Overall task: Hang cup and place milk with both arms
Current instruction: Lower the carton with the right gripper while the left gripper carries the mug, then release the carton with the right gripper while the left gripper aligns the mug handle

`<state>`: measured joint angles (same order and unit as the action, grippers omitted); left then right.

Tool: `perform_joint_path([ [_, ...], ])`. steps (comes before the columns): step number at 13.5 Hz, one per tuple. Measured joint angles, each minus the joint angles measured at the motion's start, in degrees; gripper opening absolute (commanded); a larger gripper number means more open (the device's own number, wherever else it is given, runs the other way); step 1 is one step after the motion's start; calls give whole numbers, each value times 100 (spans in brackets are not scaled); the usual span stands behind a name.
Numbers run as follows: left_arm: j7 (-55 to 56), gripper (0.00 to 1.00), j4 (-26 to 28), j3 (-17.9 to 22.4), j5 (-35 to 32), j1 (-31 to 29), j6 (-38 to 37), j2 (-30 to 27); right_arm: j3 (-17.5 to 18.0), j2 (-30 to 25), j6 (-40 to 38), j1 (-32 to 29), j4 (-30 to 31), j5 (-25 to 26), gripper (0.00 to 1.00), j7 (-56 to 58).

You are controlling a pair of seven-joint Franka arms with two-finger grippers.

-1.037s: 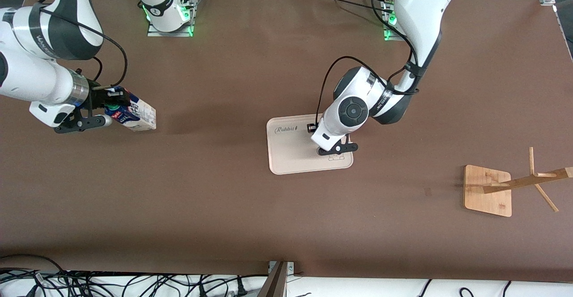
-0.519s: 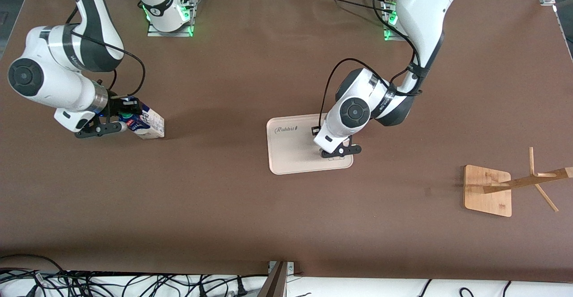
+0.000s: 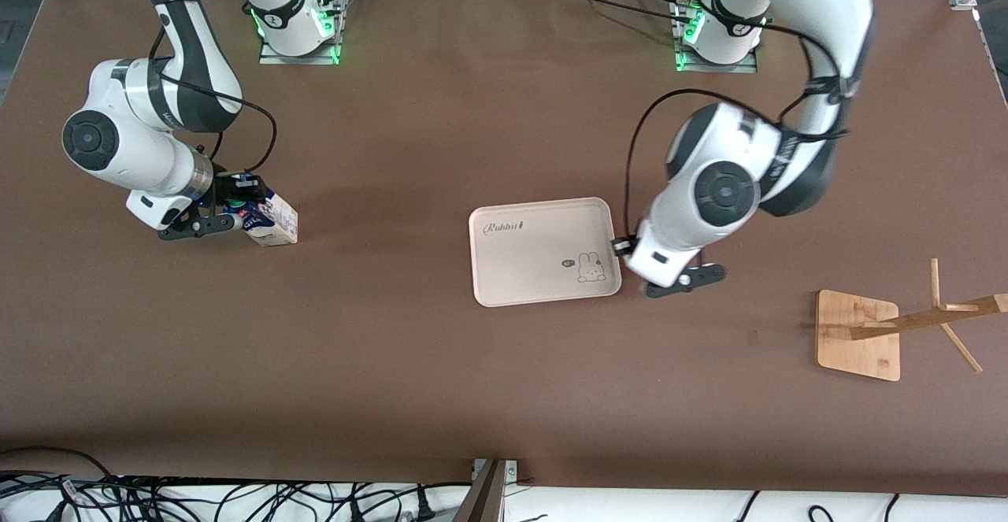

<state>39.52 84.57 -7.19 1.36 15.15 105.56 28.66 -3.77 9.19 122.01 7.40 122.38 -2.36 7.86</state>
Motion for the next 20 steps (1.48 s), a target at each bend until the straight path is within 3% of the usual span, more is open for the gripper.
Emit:
perform_joint_path([
  [7, -1328, 0, -1198, 123, -89, -995, -1795, -66, 0, -203, -101, -2, -78, 0, 100, 0],
  [15, -2193, 0, -1532, 174, -89, -1964, -2281, -58, 0, -650, -1488, -4, -1121, 0, 100, 0],
  [20, -2430, 0, -2109, 260, -89, -2084, -2741, -62, -19, -668, -1636, -48, -1657, 24, 100, 0],
])
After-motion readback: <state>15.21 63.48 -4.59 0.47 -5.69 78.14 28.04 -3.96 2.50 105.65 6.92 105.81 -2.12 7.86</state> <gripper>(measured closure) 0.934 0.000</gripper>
